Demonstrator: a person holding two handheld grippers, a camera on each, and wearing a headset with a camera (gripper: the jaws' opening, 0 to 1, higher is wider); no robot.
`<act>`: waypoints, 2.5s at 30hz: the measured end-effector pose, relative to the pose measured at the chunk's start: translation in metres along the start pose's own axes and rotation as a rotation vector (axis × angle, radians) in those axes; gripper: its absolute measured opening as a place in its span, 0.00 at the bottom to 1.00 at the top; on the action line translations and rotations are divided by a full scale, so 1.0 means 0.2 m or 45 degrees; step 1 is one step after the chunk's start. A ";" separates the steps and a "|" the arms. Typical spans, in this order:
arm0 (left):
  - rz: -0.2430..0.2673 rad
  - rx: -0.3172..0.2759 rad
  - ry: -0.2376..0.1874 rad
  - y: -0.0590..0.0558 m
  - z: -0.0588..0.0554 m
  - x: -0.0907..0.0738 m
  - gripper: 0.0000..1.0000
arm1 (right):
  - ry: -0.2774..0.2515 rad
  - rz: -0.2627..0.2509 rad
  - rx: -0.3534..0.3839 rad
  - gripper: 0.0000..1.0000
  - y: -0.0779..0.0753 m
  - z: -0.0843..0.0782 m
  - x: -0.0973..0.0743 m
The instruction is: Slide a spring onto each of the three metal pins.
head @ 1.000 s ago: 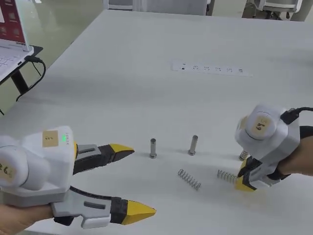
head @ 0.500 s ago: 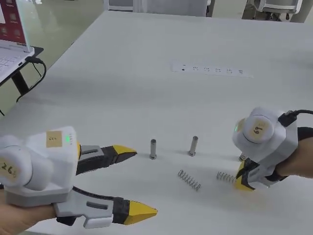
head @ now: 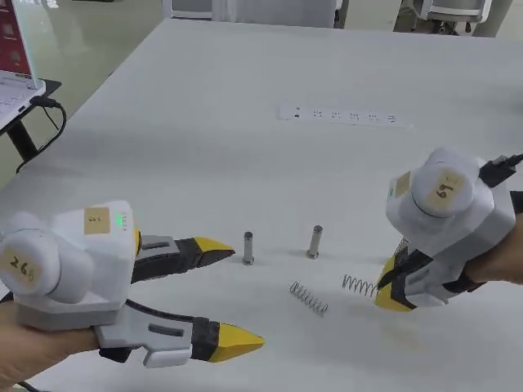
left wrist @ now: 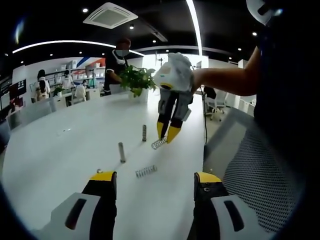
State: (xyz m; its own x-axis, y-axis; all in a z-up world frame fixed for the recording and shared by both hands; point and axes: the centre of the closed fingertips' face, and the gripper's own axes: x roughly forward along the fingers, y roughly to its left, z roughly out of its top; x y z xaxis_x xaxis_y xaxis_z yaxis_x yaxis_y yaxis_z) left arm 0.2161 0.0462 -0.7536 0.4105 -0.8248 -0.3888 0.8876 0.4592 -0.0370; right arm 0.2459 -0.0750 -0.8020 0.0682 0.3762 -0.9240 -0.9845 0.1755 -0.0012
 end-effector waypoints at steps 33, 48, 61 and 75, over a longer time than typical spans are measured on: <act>-0.231 0.054 -0.110 -0.14 0.20 0.09 0.21 | -0.160 0.097 -0.297 0.08 0.26 0.37 -0.18; -0.263 0.045 -0.141 -0.17 0.23 0.11 0.09 | -0.178 0.093 -0.390 0.08 0.29 0.41 -0.19; -0.268 0.066 -0.135 -0.18 0.23 0.11 0.03 | -0.169 0.082 -0.421 0.08 0.29 0.39 -0.19; -0.304 0.055 -0.160 -0.21 0.26 0.09 0.02 | -0.213 0.117 -0.375 0.10 0.31 0.39 -0.19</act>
State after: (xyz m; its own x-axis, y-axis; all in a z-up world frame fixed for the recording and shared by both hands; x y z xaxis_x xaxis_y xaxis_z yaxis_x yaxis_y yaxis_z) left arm 0.1979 -0.0052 -0.7122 0.2090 -0.9436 -0.2568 0.9693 0.2347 -0.0736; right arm 0.1939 -0.0075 -0.7370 -0.0212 0.5267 -0.8498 -0.9904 -0.1271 -0.0540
